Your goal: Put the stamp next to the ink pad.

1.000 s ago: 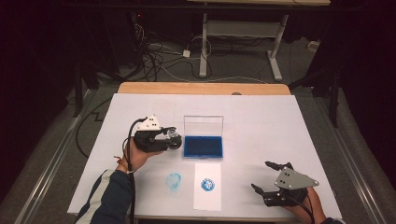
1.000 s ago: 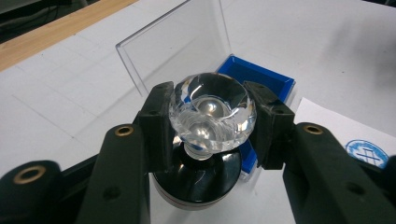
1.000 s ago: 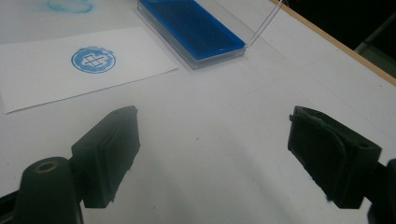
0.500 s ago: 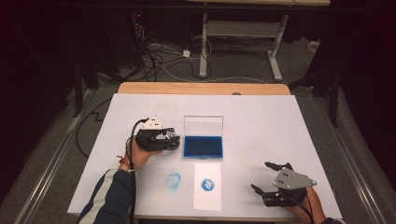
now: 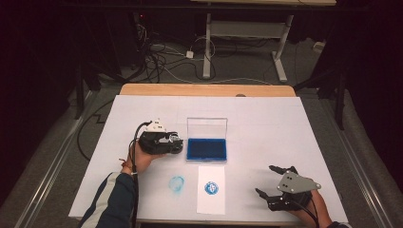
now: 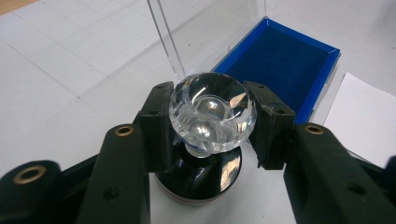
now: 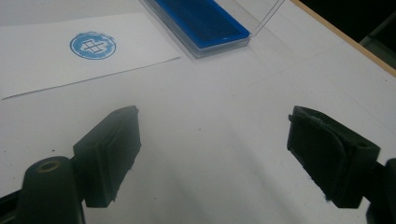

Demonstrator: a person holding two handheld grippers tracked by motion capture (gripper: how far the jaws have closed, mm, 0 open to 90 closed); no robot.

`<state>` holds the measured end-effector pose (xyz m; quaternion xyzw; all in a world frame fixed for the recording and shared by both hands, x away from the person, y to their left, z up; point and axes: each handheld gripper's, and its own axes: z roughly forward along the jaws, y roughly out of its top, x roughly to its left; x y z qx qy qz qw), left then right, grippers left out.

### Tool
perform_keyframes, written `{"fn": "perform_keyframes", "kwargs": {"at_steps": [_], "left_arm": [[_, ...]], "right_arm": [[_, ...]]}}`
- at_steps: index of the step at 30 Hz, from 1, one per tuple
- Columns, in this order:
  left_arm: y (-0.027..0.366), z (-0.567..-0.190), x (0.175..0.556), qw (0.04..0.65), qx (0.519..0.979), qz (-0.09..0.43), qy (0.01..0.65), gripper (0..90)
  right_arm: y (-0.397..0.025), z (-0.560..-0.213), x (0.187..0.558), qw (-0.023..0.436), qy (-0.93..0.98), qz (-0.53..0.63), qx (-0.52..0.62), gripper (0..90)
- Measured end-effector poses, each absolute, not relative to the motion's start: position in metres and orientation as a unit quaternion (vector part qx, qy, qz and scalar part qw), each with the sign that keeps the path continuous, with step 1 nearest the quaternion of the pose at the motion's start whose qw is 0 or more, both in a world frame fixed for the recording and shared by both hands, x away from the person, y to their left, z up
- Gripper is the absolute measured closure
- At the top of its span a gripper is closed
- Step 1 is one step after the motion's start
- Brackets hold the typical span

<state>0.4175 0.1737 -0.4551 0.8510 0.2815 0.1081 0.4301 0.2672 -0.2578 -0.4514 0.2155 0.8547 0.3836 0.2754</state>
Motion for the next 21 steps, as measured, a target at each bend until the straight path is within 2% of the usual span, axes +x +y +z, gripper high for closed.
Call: {"fn": "perform_keyframes", "kwargs": {"at_steps": [9,11,21], "left_arm": [[0.1723,-0.4559,0.4181,0.425,0.853,0.105,0.284,53.6],[0.1728,-0.4547,0.4177,0.432,0.847,0.108,0.289,49.8],[0.1732,-0.4488,0.4146,0.434,0.845,0.123,0.287,43.7]], "right_arm": [[-0.2558,-0.4522,0.2665,0.268,0.860,0.379,0.210,17.5],[-0.2554,-0.4522,0.2663,0.268,0.861,0.378,0.207,17.5],[-0.2558,-0.4521,0.2663,0.264,0.862,0.381,0.205,17.5]]}}
